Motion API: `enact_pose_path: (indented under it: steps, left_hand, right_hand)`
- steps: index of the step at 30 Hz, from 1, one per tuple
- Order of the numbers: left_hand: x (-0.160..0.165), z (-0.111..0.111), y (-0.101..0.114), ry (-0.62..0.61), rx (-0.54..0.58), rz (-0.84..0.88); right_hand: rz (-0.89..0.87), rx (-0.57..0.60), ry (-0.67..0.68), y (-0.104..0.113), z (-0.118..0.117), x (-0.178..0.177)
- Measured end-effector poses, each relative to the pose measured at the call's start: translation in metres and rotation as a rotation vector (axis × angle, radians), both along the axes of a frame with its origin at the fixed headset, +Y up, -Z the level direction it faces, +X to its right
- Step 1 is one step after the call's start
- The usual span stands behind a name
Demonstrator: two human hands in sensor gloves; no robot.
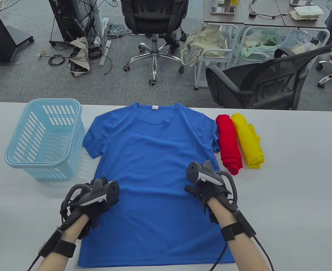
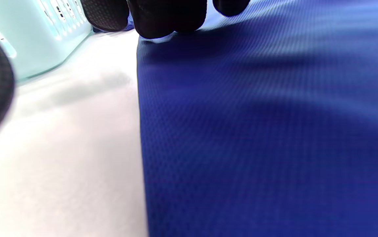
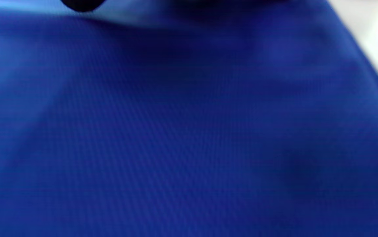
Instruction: Roll t-shirt into tight roll
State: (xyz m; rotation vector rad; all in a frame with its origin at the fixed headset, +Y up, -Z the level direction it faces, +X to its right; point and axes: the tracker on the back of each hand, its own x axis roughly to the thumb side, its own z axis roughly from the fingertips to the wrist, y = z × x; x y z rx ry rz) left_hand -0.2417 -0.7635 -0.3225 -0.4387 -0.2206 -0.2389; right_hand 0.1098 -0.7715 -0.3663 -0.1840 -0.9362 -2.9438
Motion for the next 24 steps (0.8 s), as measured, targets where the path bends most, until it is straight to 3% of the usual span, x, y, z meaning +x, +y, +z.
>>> enact_pose_path:
  steps: [4, 8, 14, 19, 24]
  left_hand:
    - [0.000, -0.007, -0.001, 0.004, -0.036, 0.053]
    - [0.002, -0.024, 0.012, 0.021, -0.017, 0.068]
    - [0.009, -0.078, 0.030, 0.095, -0.051, 0.099]
    - [0.014, -0.123, 0.012, 0.127, -0.163, 0.049]
    - [0.007, -0.152, -0.016, 0.185, -0.218, -0.074]
  right_hand:
    - [-0.009, 0.014, -0.022, 0.001, 0.004, 0.014]
    - [-0.001, 0.014, -0.043, 0.002, 0.006, 0.018]
    - [-0.028, 0.047, 0.017, 0.010, 0.016, -0.010]
    - [-0.040, -0.001, 0.051, -0.001, 0.017, -0.029]
    - [-0.051, -0.016, -0.005, -0.003, 0.016, -0.010]
